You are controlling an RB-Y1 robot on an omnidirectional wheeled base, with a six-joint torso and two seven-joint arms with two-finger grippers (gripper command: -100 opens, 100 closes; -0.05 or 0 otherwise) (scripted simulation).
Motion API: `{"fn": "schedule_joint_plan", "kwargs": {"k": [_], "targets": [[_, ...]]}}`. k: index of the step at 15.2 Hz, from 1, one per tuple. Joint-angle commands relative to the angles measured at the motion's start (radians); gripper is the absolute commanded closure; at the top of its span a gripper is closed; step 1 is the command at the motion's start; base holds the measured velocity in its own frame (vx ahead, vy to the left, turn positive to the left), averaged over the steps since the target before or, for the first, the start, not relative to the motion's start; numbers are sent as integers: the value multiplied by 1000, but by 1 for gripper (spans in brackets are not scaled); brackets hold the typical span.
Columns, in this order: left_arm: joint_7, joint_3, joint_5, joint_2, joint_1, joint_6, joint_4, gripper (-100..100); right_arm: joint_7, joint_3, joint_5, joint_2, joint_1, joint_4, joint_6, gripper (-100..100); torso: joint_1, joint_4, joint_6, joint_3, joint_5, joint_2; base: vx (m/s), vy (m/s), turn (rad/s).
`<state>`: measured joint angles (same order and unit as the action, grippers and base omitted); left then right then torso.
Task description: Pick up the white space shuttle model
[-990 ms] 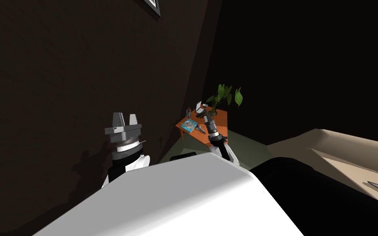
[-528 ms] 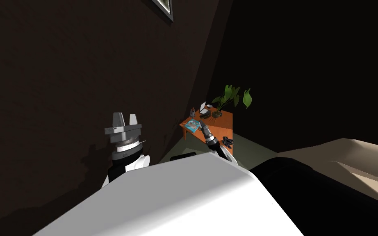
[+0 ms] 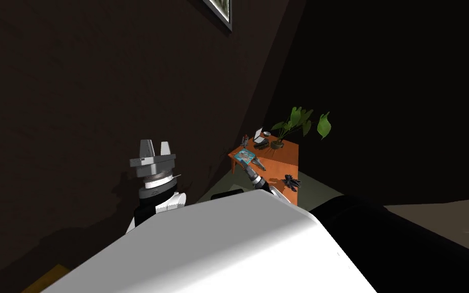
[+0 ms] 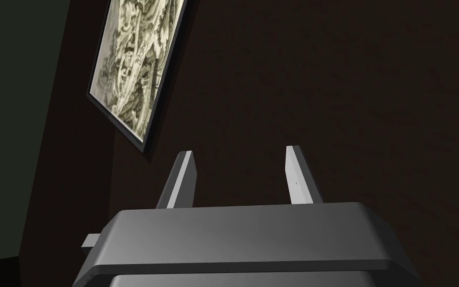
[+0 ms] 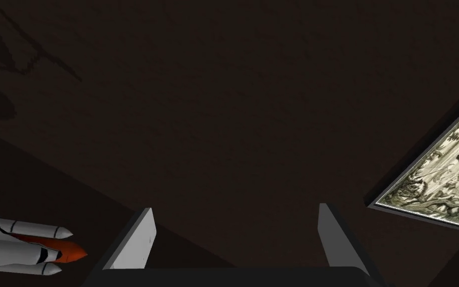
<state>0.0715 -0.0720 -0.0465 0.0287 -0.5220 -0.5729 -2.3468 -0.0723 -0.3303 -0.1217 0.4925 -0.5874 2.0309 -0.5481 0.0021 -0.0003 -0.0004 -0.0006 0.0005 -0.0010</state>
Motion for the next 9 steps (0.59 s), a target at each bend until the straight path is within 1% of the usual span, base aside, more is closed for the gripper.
{"fn": "schedule_joint_plan", "kwargs": {"k": [1,2,3,4,5,6,7,8,9], "targets": [[0,0,0,0,0,0,0,0,2,-50,6,50,-10,-50,-10,-100,0,0,0,0,0,0,30,43,227],[0,0,0,0,0,0,0,0,2,-61,6,64,-10,-56,-10,-100,0,0,0,0,0,0,34,40,185],[0,0,0,0,0,0,0,0,1,-89,10,92,-12,-87,-20,-100,0,0,0,0,0,-1,38,43,243],[0,0,0,0,0,0,0,0,1,-108,10,103,-12,-106,-20,-100,0,0,0,0,0,-1,36,36,203],[0,0,0,0,0,0,0,0,0,-132,14,131,-13,-142,-29,-100,0,0,0,-1,0,-1,42,36,240],[0,0,0,0,0,0,0,0,0,-151,14,143,-13,-157,-29,-100,0,0,0,-1,0,-1,47,27,213],[0,0,0,0,0,0,0,0,0,-156,14,143,-13,-157,-29,-100,0,0,0,-1,0,-1,33,11,63],[0,0,0,0,0,0,0,0,-1,-187,20,182,-14,-199,-38,-100,-1,0,1,-1,0,-1,39,17,162],[0,0,0,0,0,0,0,0,-1,-204,20,182,-14,-211,-38,-100,-1,0,0,-1,0,-1,41,17,206]]}}
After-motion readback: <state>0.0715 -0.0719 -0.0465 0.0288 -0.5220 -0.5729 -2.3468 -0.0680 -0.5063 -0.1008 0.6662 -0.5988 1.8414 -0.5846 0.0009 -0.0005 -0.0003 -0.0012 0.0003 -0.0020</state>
